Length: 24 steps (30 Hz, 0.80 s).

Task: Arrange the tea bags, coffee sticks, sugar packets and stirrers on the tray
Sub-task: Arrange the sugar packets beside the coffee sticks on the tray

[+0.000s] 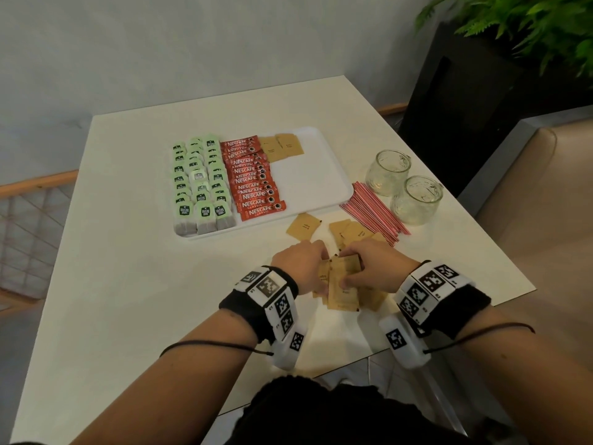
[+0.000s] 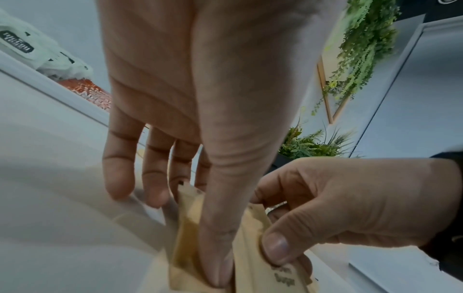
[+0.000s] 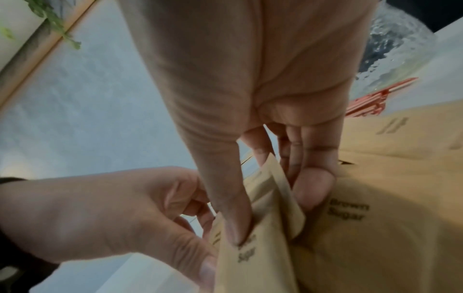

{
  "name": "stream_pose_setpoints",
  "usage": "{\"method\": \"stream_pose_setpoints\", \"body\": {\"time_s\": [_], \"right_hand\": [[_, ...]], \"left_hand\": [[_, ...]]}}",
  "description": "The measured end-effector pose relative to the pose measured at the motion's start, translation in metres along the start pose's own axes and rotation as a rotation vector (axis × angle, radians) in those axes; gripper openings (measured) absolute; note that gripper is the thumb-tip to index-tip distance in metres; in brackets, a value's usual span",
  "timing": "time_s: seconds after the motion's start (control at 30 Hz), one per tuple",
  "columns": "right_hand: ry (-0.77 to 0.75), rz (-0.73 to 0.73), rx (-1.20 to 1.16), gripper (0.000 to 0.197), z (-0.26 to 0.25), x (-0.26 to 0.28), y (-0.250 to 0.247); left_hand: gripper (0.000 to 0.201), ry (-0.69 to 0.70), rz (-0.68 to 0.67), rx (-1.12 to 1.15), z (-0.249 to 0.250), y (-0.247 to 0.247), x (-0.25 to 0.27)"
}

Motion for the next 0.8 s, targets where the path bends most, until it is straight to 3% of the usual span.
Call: {"method": "stream_pose_setpoints", "body": {"time_s": [0.1,0.27,0.4,0.57,0.8], "right_hand": [[0.033,0.007,-0.016,0.045,0.001,-0.003,0.001],[0.018,0.068,-0.106,0.044,0.003,-0.008,-0.001],[-0.042,0.116,-0.214,0.03,0.005,-0.01,-0.003],[-0.07,0.16,-0.379,0.017,0.006,-0.014,-0.015],[-0.145,0.144,-0.574,0.021,-0.011,-0.024,-0.061]], "left_hand": [[0.066,0.019,0.008,0.033,0.0,0.002,-0.002],[0.071,0.07,0.059,0.246,-0.001,0.002,-0.002],[0.036,0.062,0.08,0.351,-0.01,-0.002,-0.004],[0.016,0.074,0.138,0.592,-0.017,-0.017,-0.004],[0.029,0.082,0.079,1.174,-0.012,-0.048,0.0]]}}
Point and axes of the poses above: each hand's wrist, its own x-axis away from the middle knuckle, its own y-axis out of the palm, z = x × y, the point moved 9 cm from there along -x, towards the middle knuckle, and after that the axes turned 1 degree about -x, right-handed, at the moved point
